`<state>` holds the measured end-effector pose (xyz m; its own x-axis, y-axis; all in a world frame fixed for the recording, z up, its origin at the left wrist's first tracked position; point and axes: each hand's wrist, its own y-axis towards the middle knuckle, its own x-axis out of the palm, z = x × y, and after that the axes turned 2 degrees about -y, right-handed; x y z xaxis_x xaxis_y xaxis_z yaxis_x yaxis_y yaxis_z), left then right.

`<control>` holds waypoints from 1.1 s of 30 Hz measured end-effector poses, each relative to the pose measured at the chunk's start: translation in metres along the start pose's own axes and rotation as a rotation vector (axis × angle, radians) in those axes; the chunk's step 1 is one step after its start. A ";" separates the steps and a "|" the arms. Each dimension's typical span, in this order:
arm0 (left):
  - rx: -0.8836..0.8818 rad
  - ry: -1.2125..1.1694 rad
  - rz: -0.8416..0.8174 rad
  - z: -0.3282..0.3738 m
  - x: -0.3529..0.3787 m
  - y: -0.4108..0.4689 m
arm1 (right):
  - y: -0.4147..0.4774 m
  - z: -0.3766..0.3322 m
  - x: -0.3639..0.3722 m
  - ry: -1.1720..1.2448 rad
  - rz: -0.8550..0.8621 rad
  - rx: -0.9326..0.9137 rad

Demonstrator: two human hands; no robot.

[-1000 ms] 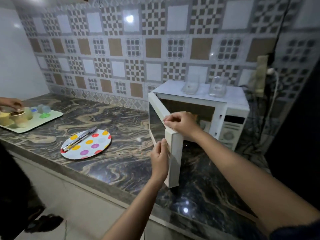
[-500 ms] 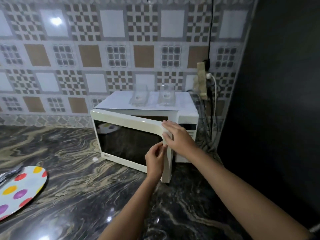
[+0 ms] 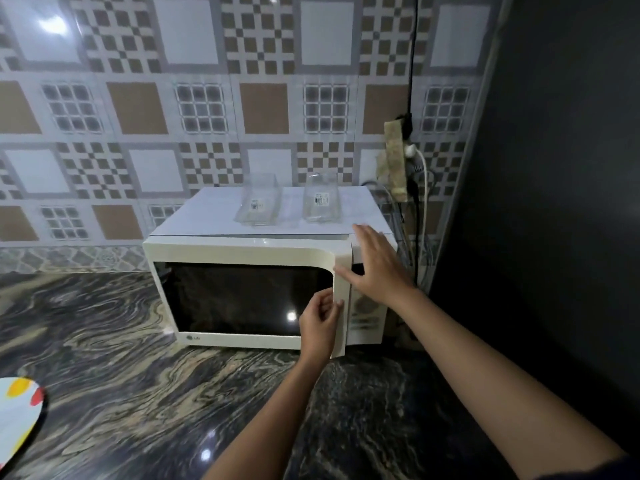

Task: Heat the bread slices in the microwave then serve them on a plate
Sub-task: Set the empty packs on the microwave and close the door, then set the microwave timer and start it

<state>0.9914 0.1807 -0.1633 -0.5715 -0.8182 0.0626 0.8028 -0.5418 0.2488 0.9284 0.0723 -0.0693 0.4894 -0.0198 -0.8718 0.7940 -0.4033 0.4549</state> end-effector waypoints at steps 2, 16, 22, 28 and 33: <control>-0.015 0.063 -0.038 -0.006 0.002 0.005 | 0.005 0.009 -0.001 -0.097 -0.053 0.037; 0.038 0.320 -0.039 -0.025 0.004 0.029 | 0.020 0.018 0.017 -0.207 0.038 0.032; 0.067 0.333 -0.013 -0.020 0.007 0.030 | 0.024 0.018 0.017 -0.162 0.054 0.053; 0.040 0.320 0.015 -0.021 0.011 0.036 | 0.027 0.021 0.023 -0.126 0.101 0.066; 0.033 0.278 -0.039 -0.027 0.006 0.038 | 0.020 0.023 0.022 -0.144 0.120 0.012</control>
<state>1.0225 0.1498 -0.1793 -0.5300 -0.8206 -0.2138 0.7724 -0.5712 0.2777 0.9468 0.0428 -0.0841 0.5229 -0.1989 -0.8288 0.7283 -0.4010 0.5557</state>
